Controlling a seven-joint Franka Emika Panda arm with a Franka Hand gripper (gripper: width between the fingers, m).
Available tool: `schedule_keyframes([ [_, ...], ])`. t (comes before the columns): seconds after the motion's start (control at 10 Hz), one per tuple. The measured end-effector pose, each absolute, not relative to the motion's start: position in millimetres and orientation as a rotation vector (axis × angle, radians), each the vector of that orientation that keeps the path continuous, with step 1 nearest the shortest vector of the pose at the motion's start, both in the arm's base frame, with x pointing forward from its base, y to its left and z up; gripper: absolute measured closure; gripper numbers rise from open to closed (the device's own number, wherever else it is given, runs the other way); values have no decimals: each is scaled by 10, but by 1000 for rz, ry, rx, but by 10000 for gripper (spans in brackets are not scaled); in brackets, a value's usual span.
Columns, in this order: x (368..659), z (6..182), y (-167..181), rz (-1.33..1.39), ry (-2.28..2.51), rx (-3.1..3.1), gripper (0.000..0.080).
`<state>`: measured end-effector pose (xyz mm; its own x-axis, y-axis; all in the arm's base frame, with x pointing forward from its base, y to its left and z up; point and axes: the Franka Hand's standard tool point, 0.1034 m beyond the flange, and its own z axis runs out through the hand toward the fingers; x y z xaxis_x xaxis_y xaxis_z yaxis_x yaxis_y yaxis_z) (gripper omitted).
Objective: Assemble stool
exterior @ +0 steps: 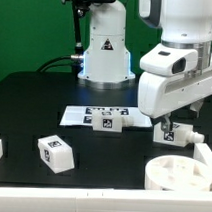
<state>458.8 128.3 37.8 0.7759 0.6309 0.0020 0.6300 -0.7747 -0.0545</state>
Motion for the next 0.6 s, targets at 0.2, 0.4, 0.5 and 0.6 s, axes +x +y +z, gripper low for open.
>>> schedule_keyframes([
  [0.2, 4535, 226, 1358, 15, -1282, -2832, 150],
  [0.4, 4518, 111, 1383, -13, -1502, -2731, 150],
  [0.5, 4529, 82, 1390, -32, -1545, -2710, 150],
  [0.6, 4524, 77, 1389, -28, -1532, -2716, 150],
])
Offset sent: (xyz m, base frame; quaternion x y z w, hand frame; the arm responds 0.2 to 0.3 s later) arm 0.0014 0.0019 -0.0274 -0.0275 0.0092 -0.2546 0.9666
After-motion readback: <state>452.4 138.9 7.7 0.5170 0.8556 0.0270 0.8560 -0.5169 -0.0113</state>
